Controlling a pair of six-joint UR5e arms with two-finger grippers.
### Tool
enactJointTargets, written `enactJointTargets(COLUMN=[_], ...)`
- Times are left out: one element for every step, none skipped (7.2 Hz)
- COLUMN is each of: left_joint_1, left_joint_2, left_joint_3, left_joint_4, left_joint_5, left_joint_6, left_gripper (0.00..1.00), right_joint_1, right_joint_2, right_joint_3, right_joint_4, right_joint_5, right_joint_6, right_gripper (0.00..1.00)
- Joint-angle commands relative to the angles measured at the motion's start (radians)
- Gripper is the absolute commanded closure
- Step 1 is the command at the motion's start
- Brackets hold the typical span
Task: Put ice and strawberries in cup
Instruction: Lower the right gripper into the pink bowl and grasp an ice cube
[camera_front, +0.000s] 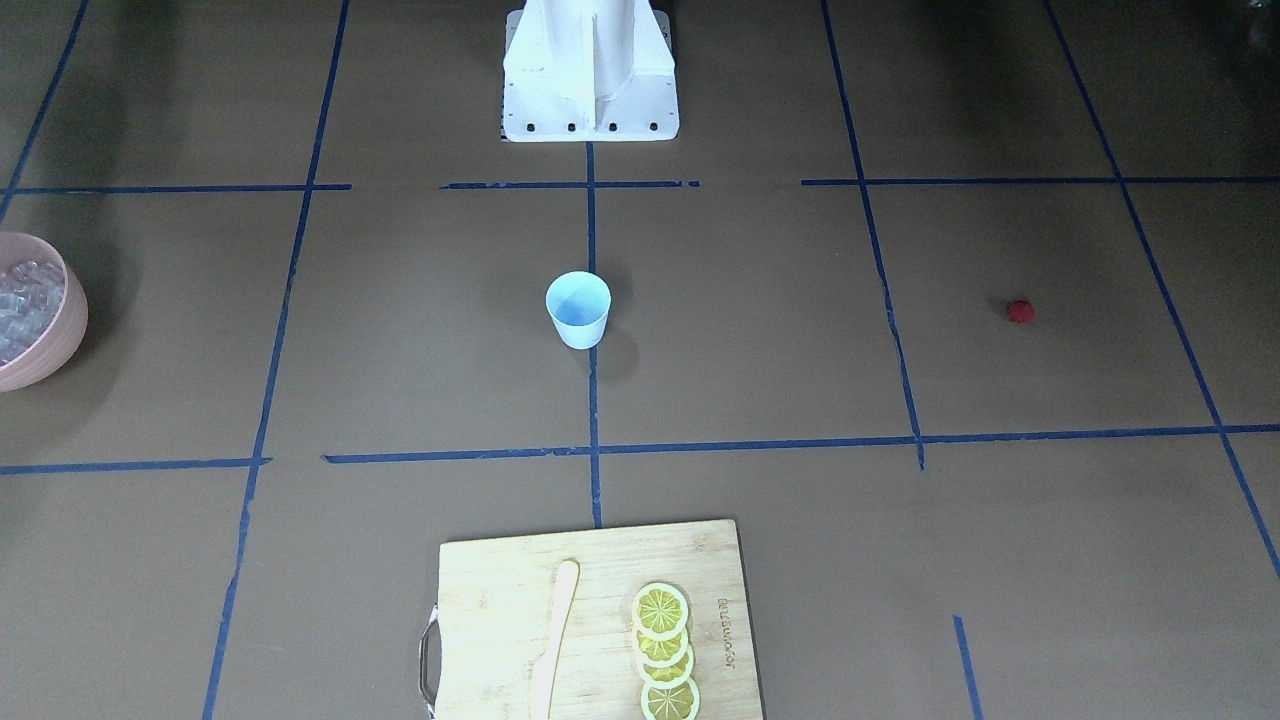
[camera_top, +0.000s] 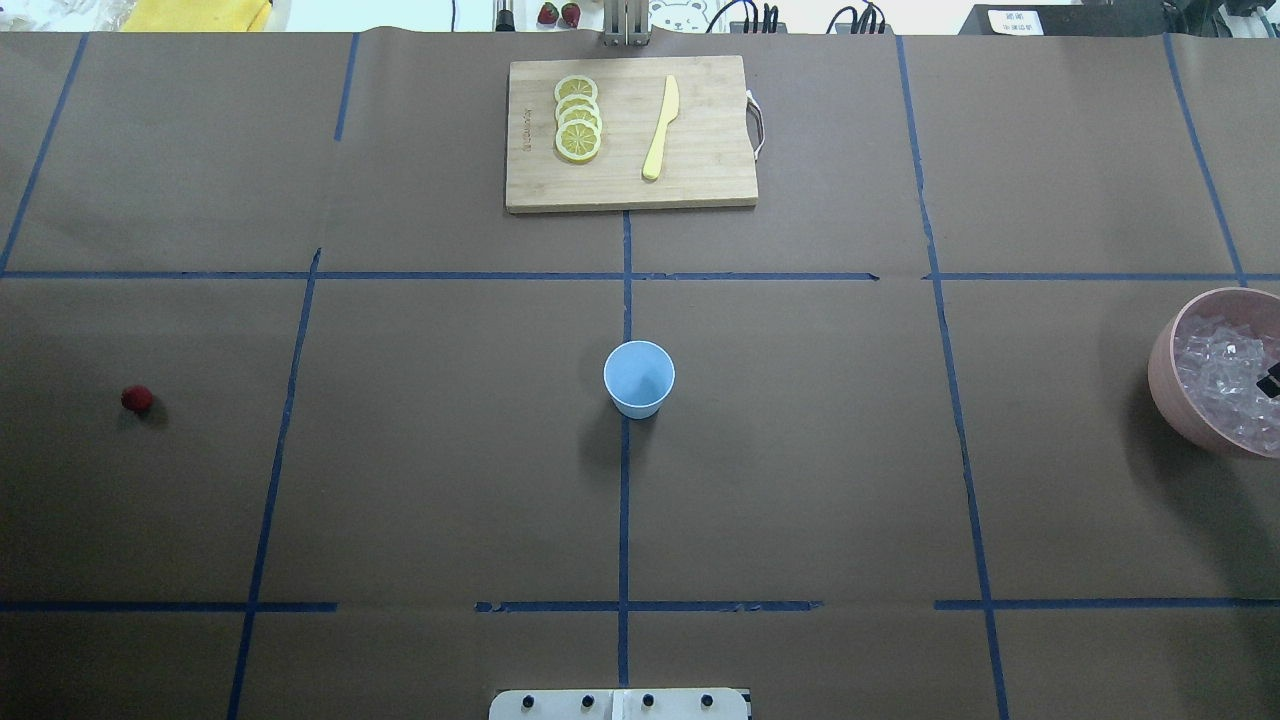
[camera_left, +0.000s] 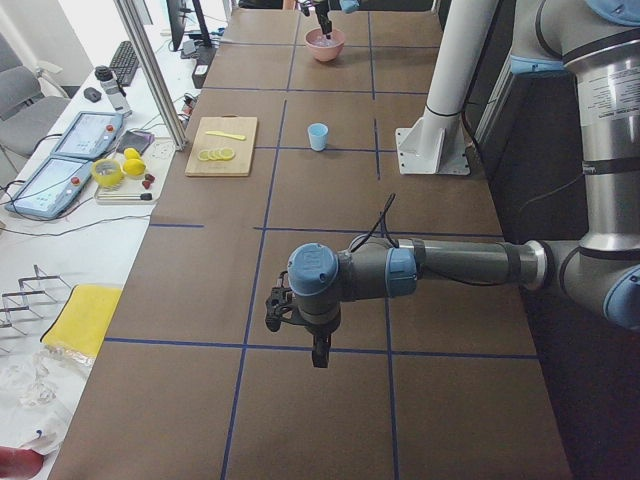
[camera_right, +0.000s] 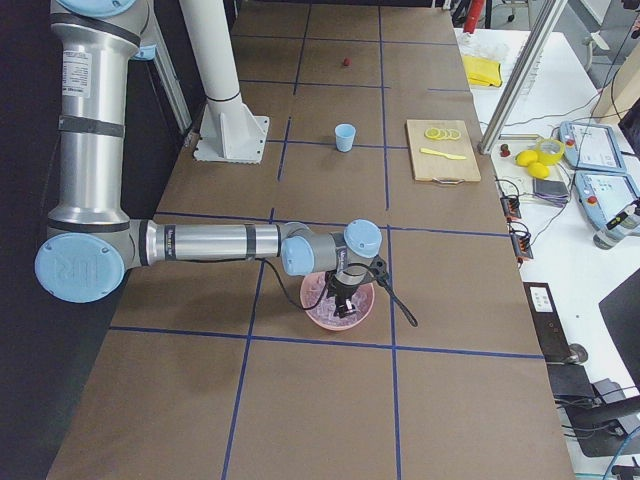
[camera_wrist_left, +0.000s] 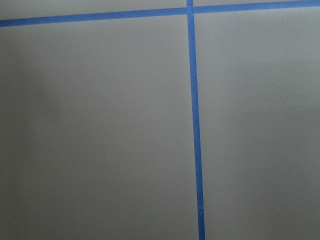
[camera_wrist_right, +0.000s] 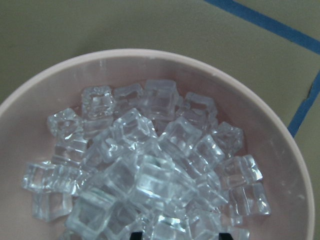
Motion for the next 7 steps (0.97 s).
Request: enactJointTargets(left_joint_1=[-0.001,-0.001,-0.001,0.000,-0.001,-0.001,-0.001], left_joint_2=[0.011,0.010,0.011,0.011,0.011,0.011,0.011], left_joint_3=[-0.007,-0.007,-0.007,-0.007,-0.007,-0.007,-0.009], left_joint_4=[-0.001,0.000,0.000,0.000,-0.001,-0.001,-0.001], left_joint_5=[0.000,0.000,0.000,0.000,0.000,0.000,0.000], left_joint_6=[0.000,0.000,0.000,0.000,0.000,0.000,0.002], left_gripper=[0.00,0.00,0.00,0.00,0.00,0.00,0.00], right_joint_1=[0.000,0.000,0.001,0.001,0.001,0.007,0.044], right_joint_2=[0.000,0.000,0.000,0.000,0.000,-0.003,-0.016], right_joint_3=[0.000,-0.002,0.000,0.004,0.011,0.047,0.096], right_joint_4=[0.001,0.001,0.001,0.001,0.001,0.000,-0.011], right_joint_5=[0.000,0.000,0.000,0.000,0.000,0.003,0.005], right_joint_6=[-0.001,-0.001,-0.001,0.000,0.000,0.000,0.000], right_gripper=[0.69,0.82,0.93,0.98,1.00,1.00,1.00])
